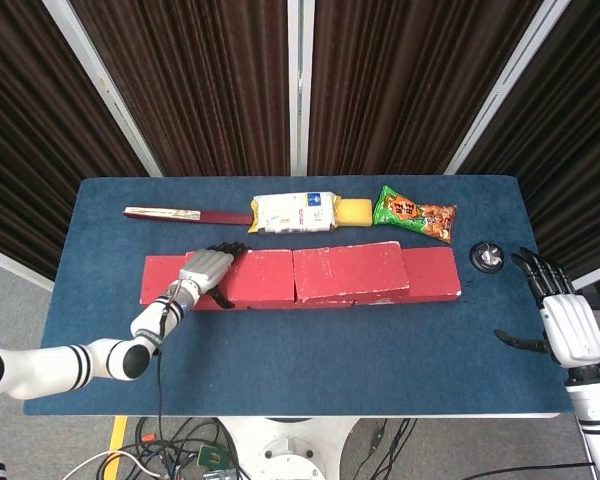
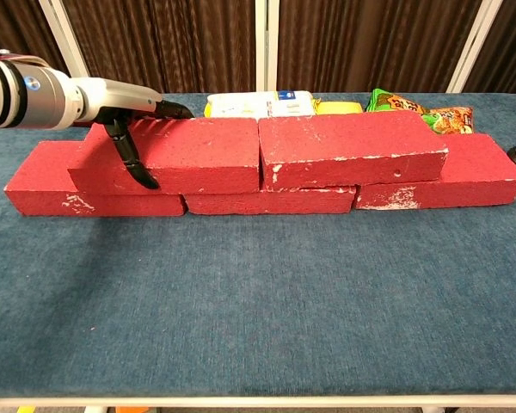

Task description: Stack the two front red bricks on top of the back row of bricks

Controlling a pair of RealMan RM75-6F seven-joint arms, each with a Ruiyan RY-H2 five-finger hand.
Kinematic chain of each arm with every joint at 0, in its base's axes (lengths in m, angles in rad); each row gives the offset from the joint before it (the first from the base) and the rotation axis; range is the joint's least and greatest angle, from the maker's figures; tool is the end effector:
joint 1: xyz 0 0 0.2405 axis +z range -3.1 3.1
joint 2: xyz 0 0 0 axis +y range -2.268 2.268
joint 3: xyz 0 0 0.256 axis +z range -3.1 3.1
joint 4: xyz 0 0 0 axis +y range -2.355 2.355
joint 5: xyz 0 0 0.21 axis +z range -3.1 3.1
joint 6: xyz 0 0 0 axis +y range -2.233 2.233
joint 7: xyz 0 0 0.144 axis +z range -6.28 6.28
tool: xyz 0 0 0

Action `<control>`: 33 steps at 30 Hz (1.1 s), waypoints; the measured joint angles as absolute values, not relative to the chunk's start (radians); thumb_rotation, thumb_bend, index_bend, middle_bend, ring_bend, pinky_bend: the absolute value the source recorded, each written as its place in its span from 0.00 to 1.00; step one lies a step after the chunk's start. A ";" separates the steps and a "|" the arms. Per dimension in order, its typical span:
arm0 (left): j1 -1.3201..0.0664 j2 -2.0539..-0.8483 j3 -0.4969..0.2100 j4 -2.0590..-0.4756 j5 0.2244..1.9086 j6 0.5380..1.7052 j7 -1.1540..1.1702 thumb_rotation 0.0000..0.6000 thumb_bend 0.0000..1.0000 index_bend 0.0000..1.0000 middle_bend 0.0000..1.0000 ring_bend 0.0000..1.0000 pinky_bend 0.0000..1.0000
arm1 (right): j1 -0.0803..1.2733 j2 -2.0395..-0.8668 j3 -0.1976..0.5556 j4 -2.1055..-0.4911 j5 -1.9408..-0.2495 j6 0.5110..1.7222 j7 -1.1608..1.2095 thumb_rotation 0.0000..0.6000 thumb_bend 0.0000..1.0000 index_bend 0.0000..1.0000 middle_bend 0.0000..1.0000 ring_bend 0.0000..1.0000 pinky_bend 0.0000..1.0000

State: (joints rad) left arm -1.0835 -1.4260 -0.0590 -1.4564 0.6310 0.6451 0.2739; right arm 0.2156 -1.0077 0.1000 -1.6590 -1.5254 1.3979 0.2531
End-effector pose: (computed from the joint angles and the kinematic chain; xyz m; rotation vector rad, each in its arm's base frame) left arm -0.1276 0.3893 -0.0153 -1.9763 -1.2327 -0.6359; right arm -0.2788 -0.2293 0.1843 1.4415 -0.9892 1.1366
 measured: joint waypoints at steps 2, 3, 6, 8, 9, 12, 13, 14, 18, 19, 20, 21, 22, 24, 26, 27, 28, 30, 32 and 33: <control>-1.083 -1.428 -0.059 -1.456 0.632 0.649 0.274 1.00 0.13 0.00 0.00 0.00 0.13 | 0.216 -1.008 0.100 -1.659 -1.525 1.397 0.253 1.00 0.00 0.00 0.00 0.00 0.00; -1.082 -1.429 -0.059 -1.456 0.633 0.651 0.274 1.00 0.13 0.00 0.00 0.00 0.13 | 0.216 -1.008 0.100 -1.659 -1.525 1.396 0.254 1.00 0.00 0.00 0.00 0.00 0.00; -1.082 -1.430 -0.060 -1.456 0.637 0.656 0.275 1.00 0.13 0.00 0.00 0.00 0.12 | 0.216 -1.008 0.100 -1.657 -1.523 1.394 0.255 1.00 0.00 0.00 0.00 0.00 0.00; -1.083 -1.431 -0.060 -1.455 0.638 0.660 0.278 1.00 0.13 0.00 0.00 0.00 0.12 | 0.216 -1.008 0.100 -1.656 -1.522 1.393 0.257 1.00 0.00 0.00 0.00 0.00 0.00; -1.083 -1.431 -0.060 -1.455 0.638 0.662 0.279 1.00 0.13 0.00 0.00 0.00 0.12 | 0.216 -1.008 0.100 -1.655 -1.522 1.393 0.259 1.00 0.00 0.00 0.00 0.00 0.00; -1.084 -1.431 -0.060 -1.455 0.634 0.662 0.282 1.00 0.13 0.00 0.00 0.00 0.12 | 0.216 -1.008 0.100 -1.655 -1.523 1.394 0.260 1.00 0.00 0.00 0.00 0.00 0.00; -1.085 -1.430 -0.060 -1.456 0.633 0.660 0.282 1.00 0.13 0.00 0.00 0.00 0.12 | 0.216 -1.008 0.100 -1.655 -1.523 1.394 0.260 1.00 0.00 0.00 0.00 0.00 0.00; -1.087 -1.428 -0.059 -1.458 0.630 0.657 0.284 1.00 0.13 0.00 0.00 0.00 0.12 | 0.216 -1.007 0.100 -1.655 -1.523 1.394 0.260 1.00 0.00 0.00 0.00 0.00 0.00; -1.091 -1.423 -0.058 -1.465 0.624 0.652 0.287 1.00 0.13 0.00 0.00 0.00 0.12 | 0.216 -1.007 0.100 -1.656 -1.523 1.394 0.259 1.00 0.00 0.00 0.00 0.00 0.00; -1.091 -1.423 -0.058 -1.465 0.624 0.652 0.286 1.00 0.13 0.00 0.00 0.00 0.12 | 0.216 -1.007 0.100 -1.657 -1.523 1.394 0.259 1.00 0.00 0.00 0.00 0.00 0.00; -1.091 -1.422 -0.059 -1.466 0.626 0.652 0.285 1.00 0.13 0.00 0.00 0.00 0.12 | 0.216 -1.007 0.100 -1.657 -1.523 1.394 0.258 1.00 0.00 0.00 0.00 0.00 0.00; -1.091 -1.422 -0.059 -1.466 0.627 0.652 0.284 1.00 0.13 0.00 0.00 0.00 0.12 | 0.216 -1.007 0.100 -1.658 -1.522 1.394 0.258 1.00 0.00 0.00 0.00 0.00 0.00; -1.091 -1.422 -0.059 -1.466 0.627 0.652 0.283 1.00 0.13 0.00 0.00 0.00 0.12 | 0.215 -1.007 0.100 -1.658 -1.522 1.394 0.258 1.00 0.00 0.00 0.00 0.00 0.00; -1.089 -1.421 -0.060 -1.465 0.627 0.651 0.279 1.00 0.13 0.00 0.00 0.00 0.11 | 0.215 -1.006 0.100 -1.659 -1.522 1.395 0.258 1.00 0.00 0.00 0.00 0.00 0.00; -1.088 -1.421 -0.060 -1.463 0.630 0.650 0.276 1.00 0.13 0.00 0.00 0.00 0.10 | 0.215 -1.005 0.100 -1.659 -1.522 1.395 0.258 1.00 0.00 0.00 0.00 0.00 0.00; -1.088 -1.422 -0.060 -1.463 0.632 0.649 0.276 1.00 0.13 0.00 0.00 0.00 0.09 | 0.215 -1.005 0.100 -1.659 -1.522 1.395 0.258 1.00 0.00 0.00 0.00 0.00 0.00; -1.088 -1.422 -0.060 -1.462 0.632 0.649 0.275 1.00 0.13 0.00 0.00 0.00 0.09 | 0.215 -1.005 0.100 -1.659 -1.522 1.394 0.258 1.00 0.00 0.00 0.00 0.00 0.00; -1.087 -1.424 -0.060 -1.460 0.633 0.649 0.273 1.00 0.13 0.00 0.00 0.00 0.08 | 0.215 -1.004 0.100 -1.659 -1.522 1.393 0.260 1.00 0.00 0.00 0.00 0.00 0.00; -1.087 -1.423 -0.060 -1.460 0.633 0.646 0.271 1.00 0.13 0.00 0.00 0.00 0.08 | 0.215 -1.005 0.100 -1.658 -1.522 1.393 0.261 1.00 0.00 0.00 0.00 0.00 0.00; -1.087 -1.423 -0.060 -1.460 0.632 0.644 0.271 1.00 0.13 0.00 0.00 0.00 0.08 | 0.215 -1.005 0.100 -1.657 -1.522 1.394 0.262 1.00 0.00 0.00 0.00 0.00 0.00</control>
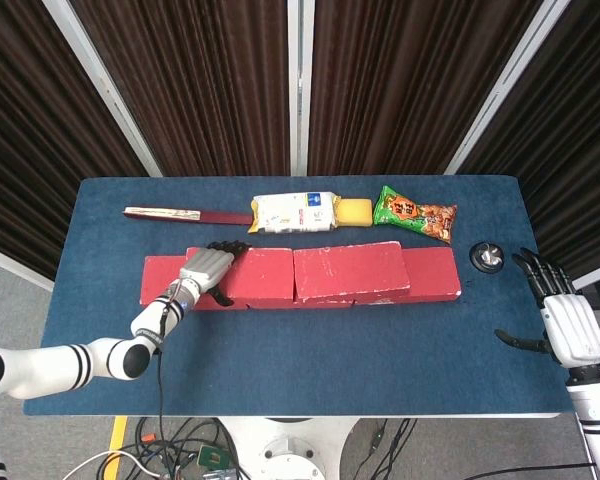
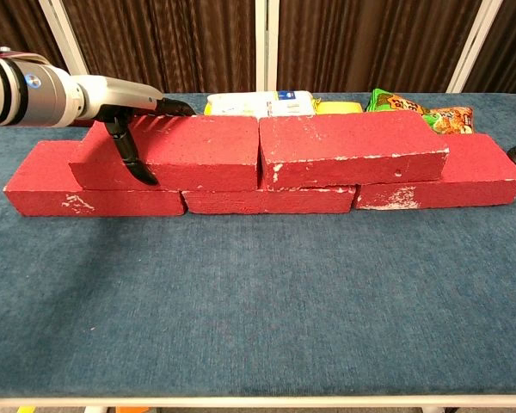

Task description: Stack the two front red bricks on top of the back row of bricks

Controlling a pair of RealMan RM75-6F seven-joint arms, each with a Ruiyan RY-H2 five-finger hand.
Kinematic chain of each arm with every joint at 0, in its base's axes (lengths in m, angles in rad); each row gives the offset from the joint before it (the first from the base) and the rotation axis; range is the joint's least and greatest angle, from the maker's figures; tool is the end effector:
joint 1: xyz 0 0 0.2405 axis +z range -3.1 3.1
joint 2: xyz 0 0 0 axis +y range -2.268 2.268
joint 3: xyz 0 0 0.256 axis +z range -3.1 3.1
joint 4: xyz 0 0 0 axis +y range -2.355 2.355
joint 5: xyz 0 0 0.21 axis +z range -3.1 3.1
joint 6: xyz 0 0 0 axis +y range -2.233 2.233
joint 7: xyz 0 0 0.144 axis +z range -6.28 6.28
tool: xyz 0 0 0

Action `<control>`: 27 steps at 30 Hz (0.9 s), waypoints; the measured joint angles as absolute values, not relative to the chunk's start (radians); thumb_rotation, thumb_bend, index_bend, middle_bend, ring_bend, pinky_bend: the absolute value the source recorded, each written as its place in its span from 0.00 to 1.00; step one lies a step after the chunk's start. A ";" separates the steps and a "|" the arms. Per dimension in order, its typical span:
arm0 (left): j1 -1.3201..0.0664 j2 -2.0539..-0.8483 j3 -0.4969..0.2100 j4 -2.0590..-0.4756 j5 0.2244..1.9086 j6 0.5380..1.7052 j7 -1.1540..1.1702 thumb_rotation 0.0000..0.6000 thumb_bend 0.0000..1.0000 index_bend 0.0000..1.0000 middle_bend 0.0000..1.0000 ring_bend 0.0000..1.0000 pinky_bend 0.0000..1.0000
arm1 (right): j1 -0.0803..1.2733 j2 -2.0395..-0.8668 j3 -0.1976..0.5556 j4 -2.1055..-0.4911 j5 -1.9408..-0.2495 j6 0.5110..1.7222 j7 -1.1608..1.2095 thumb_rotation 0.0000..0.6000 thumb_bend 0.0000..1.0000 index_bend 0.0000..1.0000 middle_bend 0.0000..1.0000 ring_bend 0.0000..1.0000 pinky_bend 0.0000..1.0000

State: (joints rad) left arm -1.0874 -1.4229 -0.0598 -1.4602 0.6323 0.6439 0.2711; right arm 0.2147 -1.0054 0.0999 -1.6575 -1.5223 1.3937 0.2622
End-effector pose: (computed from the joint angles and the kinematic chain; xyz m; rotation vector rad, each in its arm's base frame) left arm -0.1256 0.3895 -0.0147 -1.9801 -1.2319 -0.6397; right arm -0.2801 -0.2293 0.1848 1.4375 -0.9987 1.1354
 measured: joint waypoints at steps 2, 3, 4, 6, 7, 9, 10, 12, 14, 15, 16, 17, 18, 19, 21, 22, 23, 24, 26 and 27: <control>-1.090 -1.421 -0.060 -1.461 0.632 0.640 0.270 1.00 0.12 0.00 0.00 0.00 0.07 | 0.215 -1.006 0.100 -1.656 -1.522 1.394 0.264 1.00 0.00 0.00 0.00 0.00 0.00; -1.090 -1.421 -0.060 -1.461 0.632 0.639 0.270 1.00 0.12 0.00 0.00 0.00 0.07 | 0.215 -1.006 0.100 -1.655 -1.521 1.393 0.265 1.00 0.00 0.00 0.00 0.00 0.00; -1.090 -1.421 -0.061 -1.461 0.633 0.639 0.268 1.00 0.11 0.00 0.00 0.00 0.06 | 0.215 -1.007 0.100 -1.654 -1.521 1.393 0.265 1.00 0.00 0.00 0.00 0.00 0.00; -1.088 -1.422 -0.064 -1.463 0.636 0.645 0.265 1.00 0.10 0.00 0.00 0.00 0.06 | 0.215 -1.008 0.100 -1.652 -1.521 1.392 0.267 1.00 0.00 0.00 0.00 0.00 0.00; -1.087 -1.422 -0.064 -1.463 0.638 0.649 0.264 1.00 0.10 0.00 0.00 0.00 0.06 | 0.215 -1.008 0.100 -1.652 -1.520 1.392 0.267 1.00 0.00 0.00 0.00 0.00 0.00; -1.084 -1.423 -0.066 -1.464 0.646 0.655 0.262 1.00 0.10 0.00 0.00 0.00 0.06 | 0.215 -1.009 0.099 -1.650 -1.521 1.392 0.269 1.00 0.00 0.00 0.00 0.00 0.00; -1.083 -1.423 -0.066 -1.464 0.648 0.657 0.262 1.00 0.10 0.00 0.00 0.00 0.06 | 0.215 -1.010 0.099 -1.650 -1.521 1.392 0.269 1.00 0.00 0.00 0.00 0.00 0.00; -1.081 -1.422 -0.068 -1.466 0.653 0.658 0.259 1.00 0.10 0.00 0.00 0.00 0.06 | 0.214 -1.010 0.100 -1.649 -1.521 1.393 0.269 1.00 0.00 0.00 0.00 0.00 0.00; -1.081 -1.419 -0.069 -1.468 0.654 0.653 0.256 1.00 0.10 0.00 0.00 0.00 0.05 | 0.214 -1.010 0.100 -1.649 -1.521 1.394 0.270 1.00 0.00 0.00 0.00 0.00 0.00; -1.080 -1.417 -0.069 -1.470 0.654 0.650 0.255 1.00 0.10 0.00 0.00 0.00 0.05 | 0.214 -1.010 0.100 -1.649 -1.521 1.395 0.270 1.00 0.00 0.00 0.00 0.00 0.00; -1.080 -1.415 -0.068 -1.472 0.655 0.646 0.254 1.00 0.09 0.00 0.00 0.00 0.05 | 0.213 -1.009 0.101 -1.649 -1.521 1.396 0.270 1.00 0.00 0.00 0.00 0.00 0.00; -1.079 -1.412 -0.068 -1.473 0.657 0.644 0.251 1.00 0.09 0.00 0.00 0.00 0.05 | 0.213 -1.009 0.101 -1.649 -1.521 1.397 0.270 1.00 0.00 0.00 0.00 0.00 0.00; -1.079 -1.412 -0.068 -1.474 0.659 0.645 0.251 1.00 0.09 0.00 0.00 0.00 0.05 | 0.212 -1.009 0.101 -1.650 -1.522 1.398 0.271 1.00 0.00 0.00 0.00 0.00 0.00; -1.078 -1.412 -0.069 -1.474 0.662 0.647 0.250 1.00 0.09 0.00 0.00 0.00 0.04 | 0.212 -1.009 0.101 -1.649 -1.522 1.398 0.271 1.00 0.00 0.00 0.00 0.00 0.00; -1.076 -1.411 -0.070 -1.476 0.667 0.647 0.245 1.00 0.08 0.00 0.00 0.00 0.03 | 0.211 -1.008 0.101 -1.649 -1.522 1.399 0.271 1.00 0.00 0.00 0.00 0.00 0.00; -1.075 -1.410 -0.071 -1.478 0.669 0.647 0.244 1.00 0.08 0.00 0.00 0.00 0.03 | 0.211 -1.008 0.101 -1.649 -1.522 1.400 0.271 1.00 0.00 0.00 0.00 0.00 0.00; -1.074 -1.409 -0.072 -1.479 0.671 0.649 0.242 1.00 0.07 0.00 0.00 0.00 0.02 | 0.211 -1.008 0.101 -1.649 -1.522 1.400 0.272 1.00 0.00 0.00 0.00 0.00 0.00; -1.073 -1.409 -0.074 -1.480 0.674 0.652 0.241 1.00 0.07 0.00 0.00 0.00 0.02 | 0.210 -1.008 0.101 -1.649 -1.521 1.400 0.272 1.00 0.00 0.00 0.00 0.00 0.00; -1.070 -1.407 -0.077 -1.482 0.681 0.659 0.237 1.00 0.07 0.00 0.00 0.00 0.02 | 0.210 -1.007 0.101 -1.649 -1.521 1.401 0.274 1.00 0.00 0.00 0.00 0.00 0.00; -1.069 -1.406 -0.078 -1.483 0.683 0.659 0.236 1.00 0.07 0.00 0.00 0.00 0.02 | 0.210 -1.007 0.102 -1.649 -1.520 1.401 0.275 1.00 0.00 0.00 0.00 0.00 0.00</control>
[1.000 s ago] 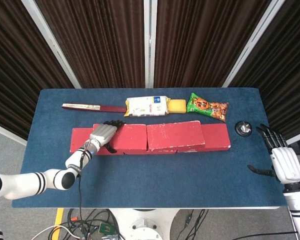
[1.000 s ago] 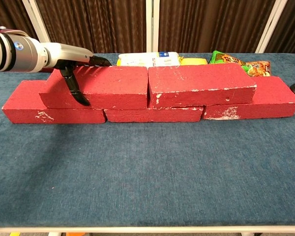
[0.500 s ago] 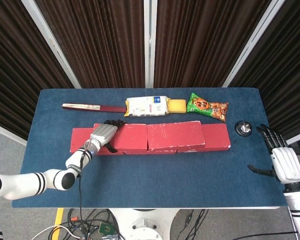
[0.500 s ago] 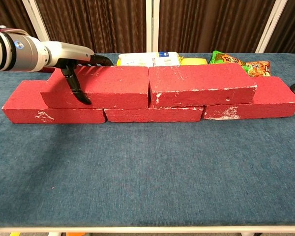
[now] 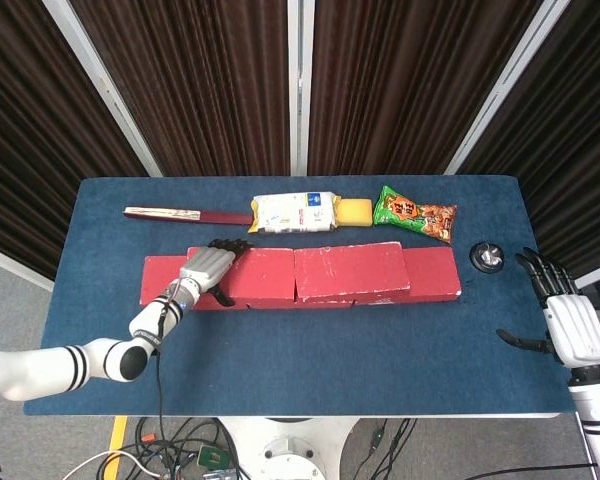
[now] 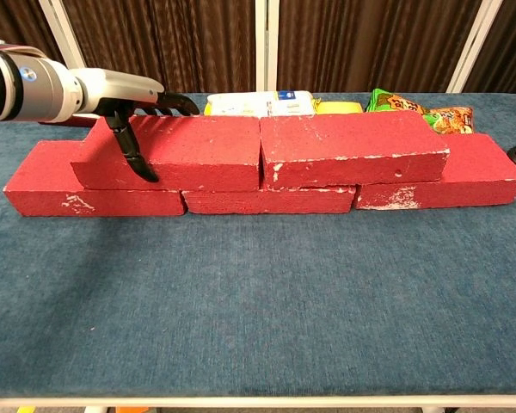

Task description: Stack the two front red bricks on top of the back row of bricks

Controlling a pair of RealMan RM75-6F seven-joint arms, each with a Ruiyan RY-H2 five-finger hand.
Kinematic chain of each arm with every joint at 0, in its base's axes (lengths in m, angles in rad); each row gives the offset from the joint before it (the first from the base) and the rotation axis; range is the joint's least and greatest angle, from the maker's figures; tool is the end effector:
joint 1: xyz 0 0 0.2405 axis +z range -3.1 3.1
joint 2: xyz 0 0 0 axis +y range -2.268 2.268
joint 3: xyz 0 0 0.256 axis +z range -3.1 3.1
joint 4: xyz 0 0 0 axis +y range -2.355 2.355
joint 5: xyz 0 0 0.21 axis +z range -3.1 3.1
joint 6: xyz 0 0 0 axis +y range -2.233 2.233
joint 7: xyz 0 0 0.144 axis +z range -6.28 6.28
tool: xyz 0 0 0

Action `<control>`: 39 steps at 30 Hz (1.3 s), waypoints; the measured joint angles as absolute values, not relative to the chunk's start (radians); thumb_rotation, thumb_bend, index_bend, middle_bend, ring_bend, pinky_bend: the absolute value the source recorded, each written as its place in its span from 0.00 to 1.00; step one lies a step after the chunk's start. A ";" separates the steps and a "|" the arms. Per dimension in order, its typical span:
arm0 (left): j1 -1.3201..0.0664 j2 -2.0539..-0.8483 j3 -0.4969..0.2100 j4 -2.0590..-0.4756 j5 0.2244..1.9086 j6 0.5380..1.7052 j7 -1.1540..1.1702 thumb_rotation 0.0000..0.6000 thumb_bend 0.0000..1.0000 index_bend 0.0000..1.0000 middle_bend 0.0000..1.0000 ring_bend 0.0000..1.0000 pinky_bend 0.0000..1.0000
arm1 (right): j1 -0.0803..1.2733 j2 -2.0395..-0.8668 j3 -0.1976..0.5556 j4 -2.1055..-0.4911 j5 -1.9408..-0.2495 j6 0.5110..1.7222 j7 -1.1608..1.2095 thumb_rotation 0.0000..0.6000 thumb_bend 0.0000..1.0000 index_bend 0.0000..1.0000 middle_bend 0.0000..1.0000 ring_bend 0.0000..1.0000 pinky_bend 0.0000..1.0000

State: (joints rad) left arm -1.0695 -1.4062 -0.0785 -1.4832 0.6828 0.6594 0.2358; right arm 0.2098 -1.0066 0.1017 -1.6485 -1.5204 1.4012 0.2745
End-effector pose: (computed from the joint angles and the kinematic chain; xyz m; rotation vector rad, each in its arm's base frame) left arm -0.1212 0.3883 -0.0088 -1.9764 -1.2323 -0.6921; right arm -0.2824 -0.2286 0.1868 1.4250 -0.9989 1.1415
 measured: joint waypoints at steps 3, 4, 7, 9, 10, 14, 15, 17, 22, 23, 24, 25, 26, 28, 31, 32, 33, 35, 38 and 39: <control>-1.069 -1.404 -0.081 -1.485 0.688 0.661 0.234 1.00 0.07 0.00 0.00 0.00 0.01 | 0.209 -1.006 0.102 -1.648 -1.521 1.401 0.275 1.00 0.00 0.00 0.00 0.00 0.00; -1.069 -1.402 -0.081 -1.486 0.687 0.658 0.234 1.00 0.07 0.00 0.00 0.00 0.01 | 0.209 -1.006 0.101 -1.648 -1.521 1.401 0.275 1.00 0.00 0.00 0.00 0.00 0.00; -1.073 -1.393 -0.079 -1.494 0.680 0.648 0.237 1.00 0.07 0.00 0.00 0.00 0.01 | 0.209 -1.005 0.102 -1.648 -1.521 1.402 0.275 1.00 0.00 0.00 0.00 0.00 0.00; -1.074 -1.390 -0.079 -1.498 0.678 0.650 0.239 1.00 0.07 0.00 0.00 0.00 0.00 | 0.208 -1.005 0.102 -1.648 -1.521 1.404 0.276 1.00 0.00 0.00 0.00 0.00 0.00; -1.074 -1.389 -0.079 -1.500 0.677 0.653 0.239 1.00 0.07 0.00 0.00 0.00 0.00 | 0.207 -1.004 0.102 -1.648 -1.521 1.405 0.277 1.00 0.00 0.00 0.00 0.00 0.00; -1.073 -1.380 -0.084 -1.513 0.680 0.661 0.237 1.00 0.07 0.00 0.00 0.00 0.00 | 0.205 -1.002 0.102 -1.648 -1.521 1.407 0.277 1.00 0.00 0.00 0.00 0.00 0.00; -1.073 -1.376 -0.084 -1.518 0.680 0.662 0.238 1.00 0.07 0.00 0.00 0.00 0.00 | 0.205 -1.002 0.101 -1.647 -1.521 1.407 0.278 1.00 0.00 0.00 0.00 0.00 0.00; -1.074 -1.367 -0.085 -1.531 0.679 0.665 0.241 1.00 0.07 0.00 0.00 0.00 0.00 | 0.204 -1.001 0.102 -1.647 -1.521 1.408 0.281 1.00 0.00 0.00 0.00 0.00 0.00; -1.074 -1.331 -0.085 -1.582 0.675 0.683 0.251 1.00 0.07 0.00 0.00 0.00 0.00 | 0.203 -0.998 0.104 -1.646 -1.521 1.413 0.285 1.00 0.00 0.00 0.00 0.00 0.00; -1.073 -1.318 -0.085 -1.601 0.674 0.690 0.253 1.00 0.07 0.00 0.00 0.00 0.00 | 0.202 -0.998 0.104 -1.646 -1.521 1.414 0.286 1.00 0.00 0.00 0.00 0.00 0.00; -1.071 -1.307 -0.086 -1.617 0.675 0.698 0.254 1.00 0.07 0.00 0.00 0.00 0.00 | 0.201 -0.997 0.105 -1.646 -1.521 1.416 0.287 1.00 0.00 0.00 0.00 0.00 0.00; -1.068 -1.294 -0.088 -1.635 0.676 0.708 0.254 1.00 0.07 0.00 0.00 0.00 0.00 | 0.200 -0.996 0.105 -1.647 -1.521 1.418 0.287 1.00 0.00 0.00 0.00 0.00 0.00; -1.063 -1.276 -0.091 -1.663 0.679 0.724 0.253 1.00 0.07 0.00 0.00 0.00 0.00 | 0.199 -0.996 0.105 -1.647 -1.521 1.420 0.288 1.00 0.00 0.00 0.00 0.00 0.00; -1.049 -1.247 -0.099 -1.709 0.692 0.758 0.248 1.00 0.07 0.00 0.00 0.00 0.00 | 0.194 -0.996 0.103 -1.646 -1.522 1.425 0.288 1.00 0.00 0.00 0.00 0.00 0.00; -1.008 -1.204 -0.109 -1.776 0.745 0.851 0.236 1.00 0.07 0.00 0.00 0.00 0.00 | 0.184 -0.999 0.096 -1.641 -1.526 1.434 0.288 1.00 0.00 0.00 0.00 0.00 0.00; -0.985 -1.189 -0.110 -1.799 0.779 0.901 0.233 1.00 0.07 0.00 0.00 0.00 0.00 | 0.180 -1.000 0.093 -1.638 -1.527 1.438 0.287 1.00 0.00 0.00 0.00 0.00 0.00; -0.965 -1.179 -0.109 -1.815 0.808 0.943 0.232 1.00 0.07 0.00 0.00 0.00 0.00 | 0.173 -1.003 0.087 -1.632 -1.529 1.443 0.284 1.00 0.00 0.00 0.00 0.00 0.00; -0.910 -1.160 -0.100 -1.846 0.887 1.053 0.233 1.00 0.06 0.00 0.00 0.00 0.00 | 0.164 -1.009 0.080 -1.623 -1.532 1.451 0.273 1.00 0.00 0.00 0.00 0.00 0.00; -0.810 -1.145 -0.068 -1.872 1.031 1.226 0.240 1.00 0.06 0.00 0.00 0.00 0.01 | 0.146 -1.022 0.070 -1.606 -1.535 1.470 0.236 1.00 0.00 0.00 0.00 0.00 0.00; -0.775 -1.142 -0.054 -1.877 1.078 1.278 0.242 1.00 0.06 0.00 0.00 0.00 0.01 | 0.137 -1.028 0.064 -1.599 -1.537 1.481 0.215 1.00 0.00 0.00 0.00 0.00 0.00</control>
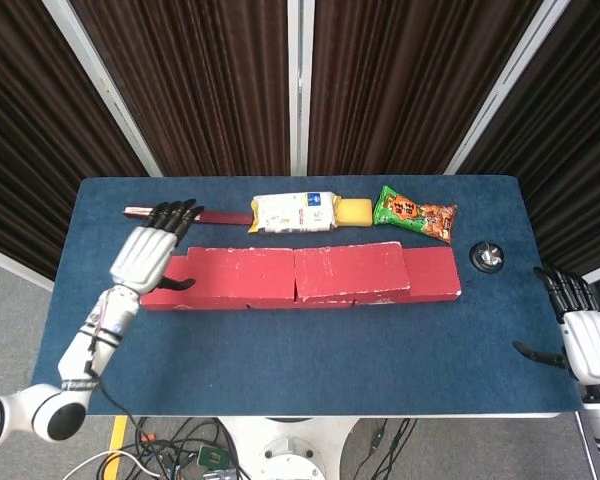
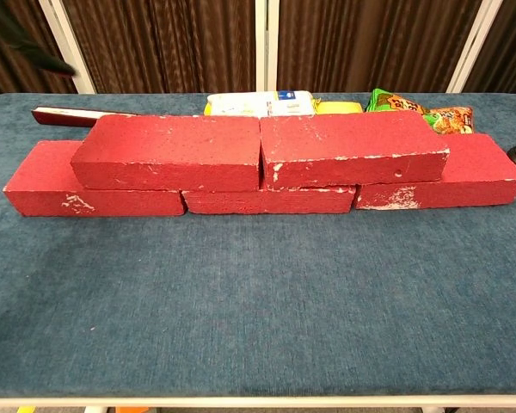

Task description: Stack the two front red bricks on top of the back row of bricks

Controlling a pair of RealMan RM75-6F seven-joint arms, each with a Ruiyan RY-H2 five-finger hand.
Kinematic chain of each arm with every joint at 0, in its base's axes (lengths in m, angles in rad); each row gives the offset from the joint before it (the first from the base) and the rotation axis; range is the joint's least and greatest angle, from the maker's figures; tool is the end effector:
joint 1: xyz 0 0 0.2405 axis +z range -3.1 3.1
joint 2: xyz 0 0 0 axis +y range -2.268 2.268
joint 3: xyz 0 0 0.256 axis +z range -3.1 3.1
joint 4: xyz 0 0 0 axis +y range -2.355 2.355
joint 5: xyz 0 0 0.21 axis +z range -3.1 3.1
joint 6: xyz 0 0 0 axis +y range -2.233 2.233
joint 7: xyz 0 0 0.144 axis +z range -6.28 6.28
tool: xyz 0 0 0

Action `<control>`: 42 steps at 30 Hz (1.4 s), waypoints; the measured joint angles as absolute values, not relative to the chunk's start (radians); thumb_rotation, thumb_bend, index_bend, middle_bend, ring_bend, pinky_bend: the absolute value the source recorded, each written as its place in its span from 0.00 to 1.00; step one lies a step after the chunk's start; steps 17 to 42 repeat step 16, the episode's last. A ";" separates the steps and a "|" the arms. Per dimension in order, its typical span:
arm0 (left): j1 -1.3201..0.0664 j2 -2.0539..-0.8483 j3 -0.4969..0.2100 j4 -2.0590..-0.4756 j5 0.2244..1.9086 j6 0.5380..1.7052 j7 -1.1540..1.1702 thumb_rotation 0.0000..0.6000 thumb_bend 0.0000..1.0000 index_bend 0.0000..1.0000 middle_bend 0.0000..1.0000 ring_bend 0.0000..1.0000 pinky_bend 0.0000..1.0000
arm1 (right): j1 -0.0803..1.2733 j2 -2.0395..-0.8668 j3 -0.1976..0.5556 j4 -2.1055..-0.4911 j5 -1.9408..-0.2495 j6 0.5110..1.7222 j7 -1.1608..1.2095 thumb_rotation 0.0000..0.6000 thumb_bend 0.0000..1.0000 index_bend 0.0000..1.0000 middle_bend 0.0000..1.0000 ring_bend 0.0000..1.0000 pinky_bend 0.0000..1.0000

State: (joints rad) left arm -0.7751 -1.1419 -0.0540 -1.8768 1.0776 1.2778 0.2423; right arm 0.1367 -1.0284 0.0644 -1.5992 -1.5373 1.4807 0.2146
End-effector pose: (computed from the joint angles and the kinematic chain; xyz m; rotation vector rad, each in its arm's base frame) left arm -0.1379 0.3244 0.1116 -1.6822 -0.8771 -1.0806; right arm -0.3035 -0.2006 0.1892 1.3995 -0.9342 1.0574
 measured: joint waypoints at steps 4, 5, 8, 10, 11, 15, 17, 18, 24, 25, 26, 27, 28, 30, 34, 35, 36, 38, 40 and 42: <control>-0.605 -1.138 0.029 -1.877 1.273 1.477 0.264 1.00 0.06 0.00 0.00 0.00 0.02 | 0.093 -1.057 0.041 -1.576 -1.552 1.536 0.149 1.00 0.00 0.00 0.00 0.00 0.00; -0.554 -1.140 0.056 -1.869 1.325 1.529 0.275 1.00 0.06 0.00 0.00 0.00 0.03 | 0.080 -1.066 0.035 -1.569 -1.556 1.551 0.140 1.00 0.00 0.00 0.00 0.00 0.00; -0.436 -1.159 0.120 -1.828 1.419 1.637 0.296 1.00 0.06 0.00 0.00 0.00 0.04 | 0.035 -1.104 0.015 -1.537 -1.561 1.594 0.116 1.00 0.00 0.00 0.00 0.00 0.00; -0.373 -1.174 0.151 -1.795 1.450 1.684 0.298 1.00 0.06 0.00 0.00 0.00 0.04 | 0.008 -1.132 0.003 -1.511 -1.558 1.613 0.101 1.00 0.00 0.00 0.00 0.00 0.00; -0.334 -1.185 0.168 -1.772 1.463 1.709 0.295 1.00 0.06 0.00 0.00 0.00 0.04 | -0.002 -1.144 -0.001 -1.499 -1.556 1.618 0.098 1.00 0.00 0.00 0.00 0.00 0.00; -0.229 -1.215 0.207 -1.703 1.493 1.756 0.264 1.00 0.06 0.00 0.00 0.00 0.04 | -0.033 -1.176 -0.013 -1.461 -1.550 1.637 0.113 1.00 0.00 0.00 0.00 0.00 0.00; -0.210 -1.220 0.213 -1.689 1.499 1.762 0.255 1.00 0.06 0.00 0.00 0.00 0.04 | -0.037 -1.180 -0.014 -1.454 -1.550 1.640 0.119 1.00 0.00 0.00 0.00 0.00 0.00; -0.210 -1.220 0.213 -1.689 1.499 1.762 0.255 1.00 0.06 0.00 0.00 0.00 0.04 | -0.037 -1.180 -0.014 -1.454 -1.550 1.640 0.119 1.00 0.00 0.00 0.00 0.00 0.00; -0.210 -1.220 0.213 -1.689 1.499 1.762 0.255 1.00 0.06 0.00 0.00 0.00 0.04 | -0.037 -1.180 -0.014 -1.454 -1.550 1.640 0.119 1.00 0.00 0.00 0.00 0.00 0.00; -0.210 -1.220 0.213 -1.689 1.499 1.762 0.255 1.00 0.06 0.00 0.00 0.00 0.04 | -0.037 -1.180 -0.014 -1.454 -1.550 1.640 0.119 1.00 0.00 0.00 0.00 0.00 0.00; -0.210 -1.220 0.213 -1.689 1.499 1.762 0.255 1.00 0.06 0.00 0.00 0.00 0.04 | -0.037 -1.180 -0.014 -1.454 -1.550 1.640 0.119 1.00 0.00 0.00 0.00 0.00 0.00; -0.210 -1.220 0.213 -1.689 1.499 1.762 0.255 1.00 0.06 0.00 0.00 0.00 0.04 | -0.037 -1.180 -0.014 -1.454 -1.550 1.640 0.119 1.00 0.00 0.00 0.00 0.00 0.00; -0.210 -1.220 0.213 -1.689 1.499 1.762 0.255 1.00 0.06 0.00 0.00 0.00 0.04 | -0.037 -1.180 -0.014 -1.454 -1.550 1.640 0.119 1.00 0.00 0.00 0.00 0.00 0.00; -0.210 -1.220 0.213 -1.689 1.499 1.762 0.255 1.00 0.06 0.00 0.00 0.00 0.04 | -0.037 -1.180 -0.014 -1.454 -1.550 1.640 0.119 1.00 0.00 0.00 0.00 0.00 0.00; -0.210 -1.220 0.213 -1.689 1.499 1.762 0.255 1.00 0.06 0.00 0.00 0.00 0.04 | -0.037 -1.180 -0.014 -1.454 -1.550 1.640 0.119 1.00 0.00 0.00 0.00 0.00 0.00; -0.210 -1.220 0.213 -1.689 1.499 1.762 0.255 1.00 0.06 0.00 0.00 0.00 0.04 | -0.037 -1.180 -0.014 -1.454 -1.550 1.640 0.119 1.00 0.00 0.00 0.00 0.00 0.00; -0.210 -1.220 0.213 -1.689 1.499 1.762 0.255 1.00 0.06 0.00 0.00 0.00 0.04 | -0.037 -1.180 -0.014 -1.454 -1.550 1.640 0.119 1.00 0.00 0.00 0.00 0.00 0.00; -0.210 -1.220 0.213 -1.689 1.499 1.762 0.255 1.00 0.06 0.00 0.00 0.00 0.04 | -0.037 -1.180 -0.014 -1.454 -1.550 1.640 0.119 1.00 0.00 0.00 0.00 0.00 0.00; -0.210 -1.220 0.213 -1.689 1.499 1.762 0.255 1.00 0.06 0.00 0.00 0.00 0.04 | -0.037 -1.180 -0.014 -1.454 -1.550 1.640 0.119 1.00 0.00 0.00 0.00 0.00 0.00; -0.210 -1.220 0.213 -1.689 1.499 1.762 0.255 1.00 0.06 0.00 0.00 0.00 0.04 | -0.037 -1.180 -0.014 -1.454 -1.550 1.640 0.119 1.00 0.00 0.00 0.00 0.00 0.00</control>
